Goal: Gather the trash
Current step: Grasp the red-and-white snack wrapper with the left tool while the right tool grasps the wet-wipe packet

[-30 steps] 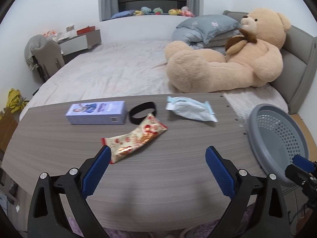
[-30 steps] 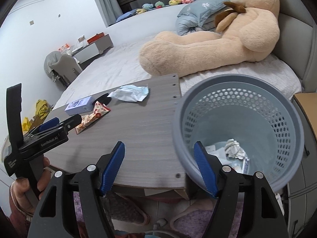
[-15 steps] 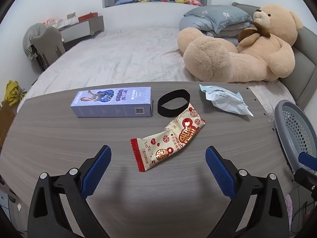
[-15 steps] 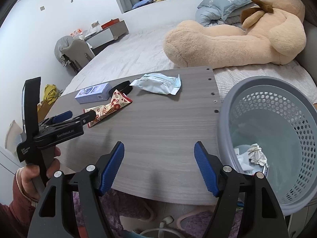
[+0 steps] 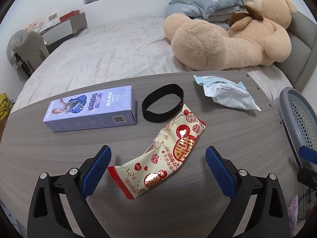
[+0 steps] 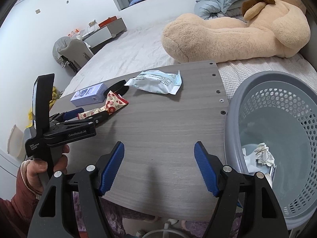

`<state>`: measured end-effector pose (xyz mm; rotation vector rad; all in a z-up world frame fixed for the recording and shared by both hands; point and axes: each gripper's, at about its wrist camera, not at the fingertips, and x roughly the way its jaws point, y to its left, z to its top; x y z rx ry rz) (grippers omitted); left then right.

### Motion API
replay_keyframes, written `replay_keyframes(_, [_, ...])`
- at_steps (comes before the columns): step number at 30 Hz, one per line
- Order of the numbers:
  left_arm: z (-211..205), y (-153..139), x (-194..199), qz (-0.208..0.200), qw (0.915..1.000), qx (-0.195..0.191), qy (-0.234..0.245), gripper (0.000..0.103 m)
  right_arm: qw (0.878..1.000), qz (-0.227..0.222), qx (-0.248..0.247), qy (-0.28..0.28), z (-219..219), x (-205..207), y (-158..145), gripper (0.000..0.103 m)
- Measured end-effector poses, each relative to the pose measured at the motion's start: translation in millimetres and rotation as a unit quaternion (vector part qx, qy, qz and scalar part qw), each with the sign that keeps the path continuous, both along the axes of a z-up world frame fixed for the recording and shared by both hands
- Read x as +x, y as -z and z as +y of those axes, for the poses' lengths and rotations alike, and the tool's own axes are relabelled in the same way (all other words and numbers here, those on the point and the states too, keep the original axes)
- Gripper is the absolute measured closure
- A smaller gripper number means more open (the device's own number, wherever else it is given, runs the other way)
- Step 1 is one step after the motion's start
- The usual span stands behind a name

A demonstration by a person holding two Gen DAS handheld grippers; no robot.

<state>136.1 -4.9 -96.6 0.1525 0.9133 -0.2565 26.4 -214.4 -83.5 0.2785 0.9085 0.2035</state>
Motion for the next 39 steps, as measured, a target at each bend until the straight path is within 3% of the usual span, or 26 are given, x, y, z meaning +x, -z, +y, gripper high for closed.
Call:
replay_keyframes(5, [-5,7,6,0.012,0.9999,0.002,0.002,0.010,1.000,0.004,0.005,0.001,-2,4,4,0.033])
replay_keyframes(14, [-13,7,7,0.018,0.9997,-0.003,0.013,0.046,1.000,0.008,0.013,0.008,-9,4,7,0.033])
replay_keyframes(18, [-14,5,-2,0.018,0.9996,-0.016,0.018,0.052,1.000,0.007,0.013,0.010,-10,3,6,0.033])
replay_keyframes(28, [-6,-9,-37,-0.003,0.9989,-0.044,-0.018,0.052,1.000,-0.014,-0.009,-0.013,-5,10,-9,0.033])
replay_keyframes(39, [27,-30,-52,-0.036,0.9906,-0.058,-0.118,0.052,0.991,-0.024,-0.088,-0.102,5,78,-23,0.033])
